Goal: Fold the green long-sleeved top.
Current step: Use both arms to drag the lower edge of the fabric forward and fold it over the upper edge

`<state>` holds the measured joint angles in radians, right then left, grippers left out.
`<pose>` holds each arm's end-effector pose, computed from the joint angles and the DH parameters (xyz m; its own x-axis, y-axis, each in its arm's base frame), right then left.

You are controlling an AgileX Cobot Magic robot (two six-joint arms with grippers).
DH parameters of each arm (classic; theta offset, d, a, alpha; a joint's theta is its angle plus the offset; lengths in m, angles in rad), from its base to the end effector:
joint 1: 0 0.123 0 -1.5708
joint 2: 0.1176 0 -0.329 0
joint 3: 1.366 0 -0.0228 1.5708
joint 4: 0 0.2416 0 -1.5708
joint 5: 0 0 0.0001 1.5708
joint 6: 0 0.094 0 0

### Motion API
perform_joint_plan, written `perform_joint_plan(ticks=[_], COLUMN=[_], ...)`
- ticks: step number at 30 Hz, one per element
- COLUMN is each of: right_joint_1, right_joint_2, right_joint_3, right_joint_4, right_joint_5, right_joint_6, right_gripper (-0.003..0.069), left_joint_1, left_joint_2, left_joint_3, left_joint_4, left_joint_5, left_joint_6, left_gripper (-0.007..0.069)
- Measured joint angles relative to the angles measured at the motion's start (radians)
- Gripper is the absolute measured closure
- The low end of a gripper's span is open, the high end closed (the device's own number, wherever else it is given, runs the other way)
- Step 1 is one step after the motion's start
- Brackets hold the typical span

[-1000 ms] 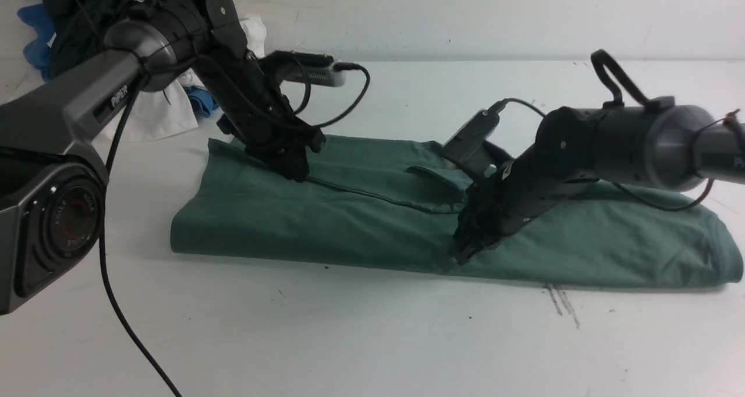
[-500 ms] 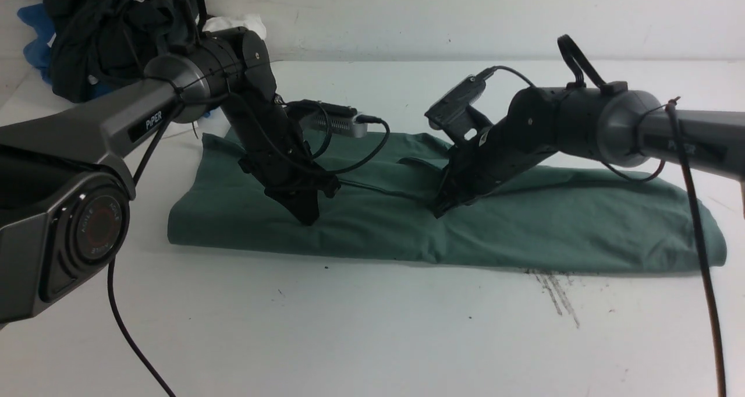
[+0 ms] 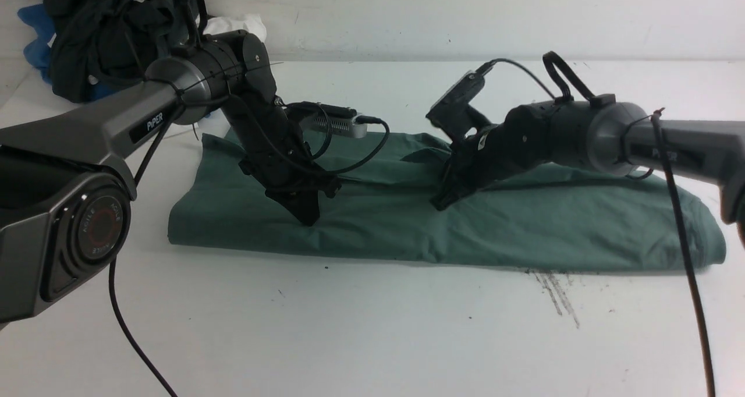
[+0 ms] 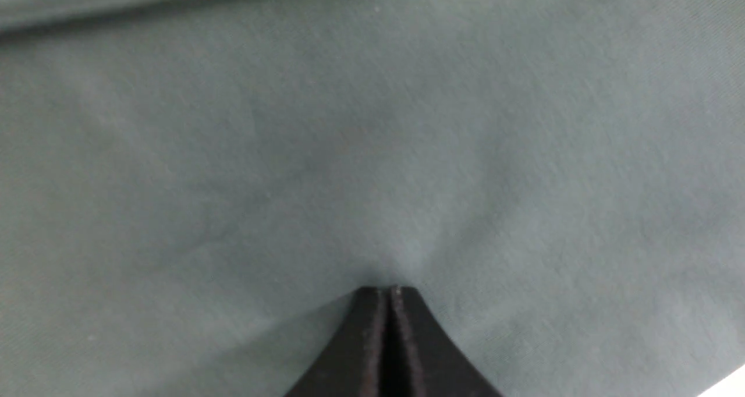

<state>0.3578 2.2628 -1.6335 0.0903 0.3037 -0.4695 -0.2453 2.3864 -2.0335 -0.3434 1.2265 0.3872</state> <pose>0.4855 0.1842 0.1745 -0.5123 -0.5907 -0.6234 -0.6022 0.7646 -0.2296 0.4895 -0.1533 0.1887 -0.8624 0.4739 -0.1778 0.5060 0.8164 -0.2784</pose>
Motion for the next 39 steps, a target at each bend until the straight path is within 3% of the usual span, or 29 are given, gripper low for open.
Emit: perform_joint_plan(ticks=[3, 6, 8, 11, 14, 17, 21, 24, 30, 39], right_joint_1=[-0.038, -0.100, -0.118, -0.118, -0.102, -0.054, -0.010, -0.011, -0.012, -0.012], right_joint_2=[0.012, -0.001, -0.022, -0.066, -0.097, -0.113, -0.071, -0.040, 0.017, 0.141], right_joint_3=[0.002, 0.003, 0.003, 0.003, 0.003, 0.002, 0.002, -0.019, -0.103, -0.274], right_joint_4=[-0.005, -0.004, -0.005, -0.039, -0.061, -0.047, 0.110, 0.255, 0.374, 0.395], right_joint_5=[-0.119, -0.234, -0.230, -0.134, -0.013, 0.205, 0.346, 0.358, 0.331, 0.304], right_joint_6=[0.149, 0.380, 0.463, 0.486, 0.439, 0.228, -0.059, -0.172, -0.201, -0.203], right_gripper=[0.0673, 0.0673, 0.0673, 0.0673, 0.0673, 0.0673, 0.0673, 0.0673, 0.0673, 0.0673], left_joint_1=[0.000, 0.000, 0.000, 0.000, 0.000, 0.000, 0.000, 0.001, 0.001, 0.001], left_joint_2=[0.000, 0.000, 0.000, 0.000, 0.002, 0.005, 0.006, 0.006, 0.006, 0.006], left_joint_3=[0.000, 0.000, 0.000, -0.003, -0.005, -0.009, -0.010, -0.010, -0.010, -0.010], left_joint_4=[0.003, 0.005, 0.005, 0.004, 0.002, -0.008, -0.010, -0.012, -0.012, -0.013], left_joint_5=[0.000, 0.000, 0.000, 0.002, 0.003, 0.005, 0.006, 0.006, 0.006, 0.004], left_joint_6=[-0.002, -0.005, -0.005, -0.005, -0.005, -0.005, -0.005, -0.005, -0.005, -0.005], left_gripper=[0.0632, 0.0632, 0.0632, 0.0632, 0.0632, 0.0632, 0.0632, 0.0632, 0.0632, 0.0632])
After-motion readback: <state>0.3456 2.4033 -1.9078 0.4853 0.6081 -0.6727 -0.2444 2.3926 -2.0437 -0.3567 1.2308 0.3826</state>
